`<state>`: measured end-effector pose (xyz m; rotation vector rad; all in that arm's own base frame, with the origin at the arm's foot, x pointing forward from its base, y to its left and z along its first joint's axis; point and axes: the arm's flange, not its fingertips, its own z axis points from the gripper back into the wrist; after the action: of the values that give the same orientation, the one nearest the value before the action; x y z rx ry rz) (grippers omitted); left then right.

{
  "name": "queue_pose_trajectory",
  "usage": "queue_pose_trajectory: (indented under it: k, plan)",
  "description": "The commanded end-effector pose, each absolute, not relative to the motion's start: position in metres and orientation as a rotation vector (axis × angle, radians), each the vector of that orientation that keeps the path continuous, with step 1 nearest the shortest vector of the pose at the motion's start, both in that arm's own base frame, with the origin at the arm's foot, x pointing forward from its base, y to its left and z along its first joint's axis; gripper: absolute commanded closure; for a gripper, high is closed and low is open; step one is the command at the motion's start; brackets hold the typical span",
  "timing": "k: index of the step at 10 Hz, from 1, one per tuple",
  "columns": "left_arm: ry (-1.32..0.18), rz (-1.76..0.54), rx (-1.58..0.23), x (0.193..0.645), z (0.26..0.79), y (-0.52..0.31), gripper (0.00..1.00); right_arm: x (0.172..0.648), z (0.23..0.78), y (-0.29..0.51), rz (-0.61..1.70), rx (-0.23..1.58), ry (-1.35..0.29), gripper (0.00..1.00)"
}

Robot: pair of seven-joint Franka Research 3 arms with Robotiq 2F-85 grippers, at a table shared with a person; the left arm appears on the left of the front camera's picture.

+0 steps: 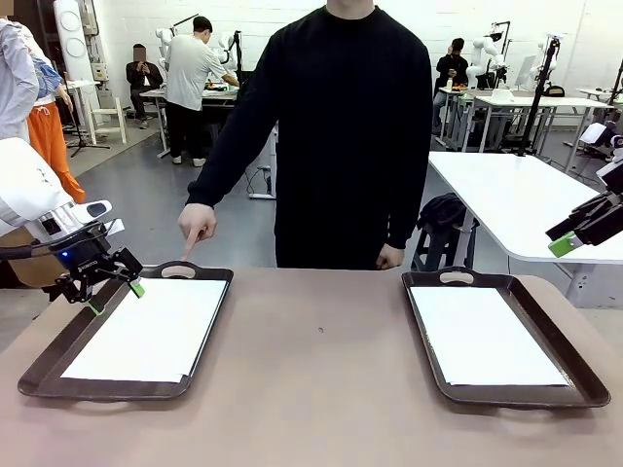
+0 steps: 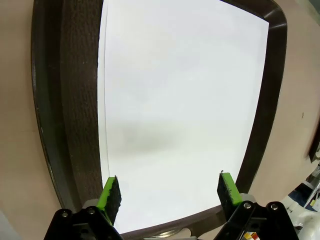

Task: Sort the A4 documents.
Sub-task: Place the A4 Paper in the designated Handle tray.

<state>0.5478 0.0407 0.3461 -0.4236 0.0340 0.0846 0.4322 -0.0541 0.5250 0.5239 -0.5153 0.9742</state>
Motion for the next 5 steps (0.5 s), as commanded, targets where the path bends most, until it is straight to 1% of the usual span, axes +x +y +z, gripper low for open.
queue_pose_trajectory:
  k: [1, 2, 3, 5]
  plan:
    - [-0.006, 0.167, -0.444, 0.5422, 0.3522, 0.0404, 0.0, 0.4326, 0.5243, -0.0536, 0.972, 0.513, -0.517, 0.0]
    - [0.0, 0.182, -0.428, 0.541, 0.3531, 0.0392, 0.0, 0.4326, 0.5243, -0.0536, 0.972, 0.513, -0.517, 0.0]
    - [0.025, 0.103, -0.429, 0.548, 0.3479, 0.0416, 0.0, 0.4326, 0.5243, -0.0536, 0.972, 0.513, -0.517, 0.0]
    - [0.025, 0.103, -0.429, 0.548, 0.3479, 0.0416, 0.0, 0.4326, 0.5243, -0.0536, 0.972, 0.513, -0.517, 0.0]
